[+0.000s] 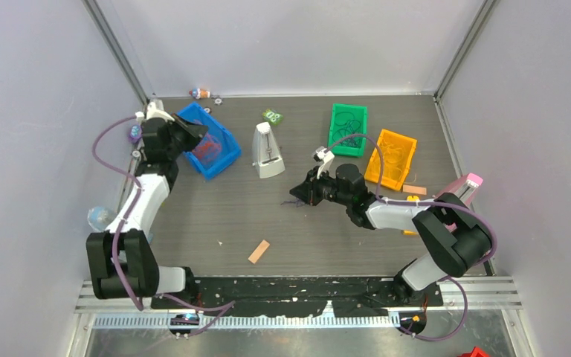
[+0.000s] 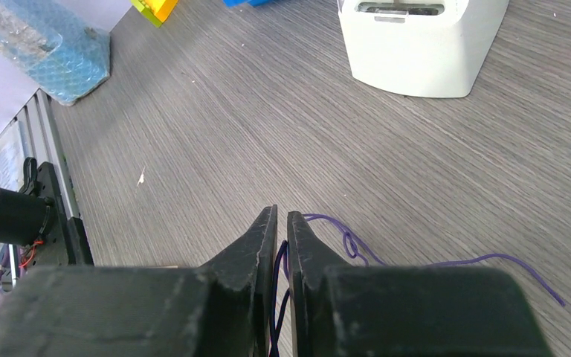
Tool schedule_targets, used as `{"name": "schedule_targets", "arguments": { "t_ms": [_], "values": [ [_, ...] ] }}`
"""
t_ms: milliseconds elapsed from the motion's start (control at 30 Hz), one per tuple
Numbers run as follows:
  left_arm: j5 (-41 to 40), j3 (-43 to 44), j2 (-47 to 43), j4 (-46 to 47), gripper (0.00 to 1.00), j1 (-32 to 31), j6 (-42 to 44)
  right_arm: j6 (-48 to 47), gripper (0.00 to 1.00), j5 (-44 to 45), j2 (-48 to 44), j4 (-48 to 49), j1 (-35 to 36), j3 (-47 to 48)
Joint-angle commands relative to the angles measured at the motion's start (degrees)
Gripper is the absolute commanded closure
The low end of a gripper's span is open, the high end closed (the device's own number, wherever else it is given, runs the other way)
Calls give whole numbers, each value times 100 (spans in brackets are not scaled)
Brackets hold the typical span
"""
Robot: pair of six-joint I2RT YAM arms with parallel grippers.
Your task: Untangle the cables
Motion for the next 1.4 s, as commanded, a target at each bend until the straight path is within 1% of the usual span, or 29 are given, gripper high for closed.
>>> {"name": "schedule_targets", "arguments": {
  "t_ms": [0,67,133,233,333,367,400,433,500,533,567,600,667,767,800,867,900,933,967,1000,1033,1067,1100,1133,1167,1200,1267,1367],
  "values": [
    [-172,952,477,-687,100,321,658,-52,84,81,-72,154,-19,185],
    [-331,1350,805,-888,100,364,833,-52,85,74,-89,163,-22,175],
    [-459,1813,1267,-1312,100,370,1001,-53,85,76,-100,183,-26,171],
    [-334,2435,2145,-1533,100,397,997,-52,85,57,-85,191,-28,182],
    [-264,3038,2826,-1862,100,415,1018,-52,85,61,-70,184,-32,188],
    [-256,3185,2992,-1948,97,422,1044,-52,85,61,-73,178,-29,192],
    [-261,3307,3123,-2038,93,428,1062,-57,85,66,-75,176,-29,195],
    [-239,3430,3192,-2128,82,432,1106,-59,85,69,-84,169,-28,196],
    [-255,3477,3182,-2315,56,433,1191,-71,84,102,-89,155,-41,190],
    [-294,3437,3094,-2352,46,433,1227,-75,80,108,-92,155,-43,188],
    [-350,3366,2955,-2360,39,427,1254,-72,79,113,-97,151,-56,188],
    [-404,3293,2819,-2353,34,424,1276,-60,76,122,-105,145,-60,188],
    [-499,3197,2486,-2513,29,399,1308,-35,76,187,-134,54,-78,206],
    [-633,2947,1999,-2663,20,275,1481,-48,79,358,-303,-281,-106,259],
    [-687,2824,1761,-2734,18,255,1530,-95,77,429,-347,-375,-107,276],
    [-827,2474,1361,-2732,16,240,1552,-148,74,715,-473,-854,-109,395],
    [-911,2290,1132,-2741,15,239,1572,-153,61,802,-549,-1283,-113,508],
    [-1035,2099,896,-2757,9,228,1572,-142,48,1016,-580,-1539,-109,589],
    [-1132,1928,667,-2758,4,206,1583,-73,26,1136,-628,-2140,-108,758],
    [-1189,1741,421,-2756,3,179,1602,-41,20,1372,-646,-2451,-107,869],
    [-1223,1572,192,-2760,2,138,1627,-32,14,1464,-669,-3067,-107,1070],
    [-1268,1401,-63,-2766,1,74,1639,-38,11,1647,-684,-3310,-96,1156],
    [-1344,1212,-322,-2753,1,-11,1640,-38,5,1764,-722,-3783,-89,1307],
    [-1393,1004,-558,-2719,0,-91,1660,-54,0,2006,-733,-4215,-61,1380],
    [-1605,742,-811,-2676,0,-281,1688,-125,3,2106,-723,-4394,-44,1567],
    [-1734,523,-1123,-2642,0,-471,1708,-168,4,2421,-622,-4829,-6,1803],
    [-1847,45,-1565,-2381,0,-804,1731,-277,5,2886,-380,-5428,57,2196],
    [-2141,-741,-2168,-1929,0,-1515,1859,-396,5,3416,-51,-5996,83,2545]
  ]
}}
